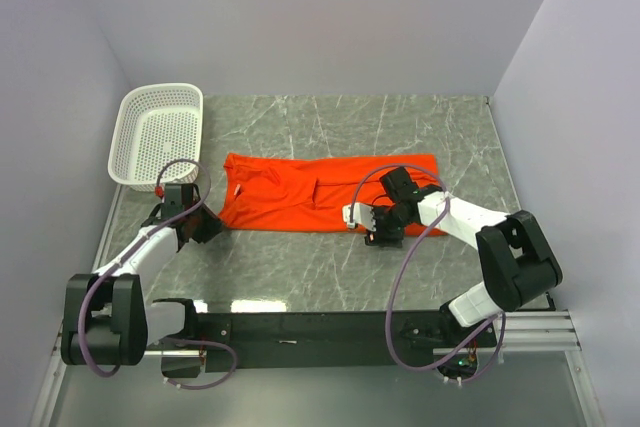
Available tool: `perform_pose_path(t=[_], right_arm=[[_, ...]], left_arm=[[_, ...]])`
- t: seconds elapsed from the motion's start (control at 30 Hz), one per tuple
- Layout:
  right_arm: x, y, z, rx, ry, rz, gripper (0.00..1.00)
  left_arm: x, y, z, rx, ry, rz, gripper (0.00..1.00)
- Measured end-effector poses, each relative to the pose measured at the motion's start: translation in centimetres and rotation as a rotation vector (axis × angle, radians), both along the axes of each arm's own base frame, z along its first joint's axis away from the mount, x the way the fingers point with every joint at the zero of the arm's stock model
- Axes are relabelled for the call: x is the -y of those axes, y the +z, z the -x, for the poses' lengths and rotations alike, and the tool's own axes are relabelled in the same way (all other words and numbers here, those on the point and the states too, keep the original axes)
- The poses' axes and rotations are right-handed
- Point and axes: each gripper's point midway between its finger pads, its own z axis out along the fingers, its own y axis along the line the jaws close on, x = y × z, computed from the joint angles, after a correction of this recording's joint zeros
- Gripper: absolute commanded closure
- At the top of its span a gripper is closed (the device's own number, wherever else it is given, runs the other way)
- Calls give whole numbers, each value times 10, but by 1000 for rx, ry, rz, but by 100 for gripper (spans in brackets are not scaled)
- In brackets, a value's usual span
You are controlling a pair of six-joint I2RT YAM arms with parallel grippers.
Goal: Fold and stack the t-shirts
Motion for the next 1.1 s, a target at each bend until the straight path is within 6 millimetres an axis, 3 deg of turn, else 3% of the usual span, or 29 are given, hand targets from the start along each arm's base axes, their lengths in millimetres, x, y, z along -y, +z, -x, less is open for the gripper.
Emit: perform_pose_path(t=[0.5, 0.6, 0.8, 0.97, 1.1], right_arm=[[2, -1, -7, 4, -15, 0, 40], [3, -1, -9, 3, -20, 0, 44], [2, -2, -12, -1, -24, 4, 58], [4, -3, -16, 14, -20, 19, 87], [7, -3, -17, 26, -12, 32, 98]], left_arm=[[-11, -10, -10, -17, 21, -50, 71], [-12, -10, -13, -13, 24, -53, 76], [-19, -14, -17, -15, 48, -53, 83], [-21, -14, -19, -12, 57, -52, 88], [-23, -15, -21, -8, 62, -46, 87]])
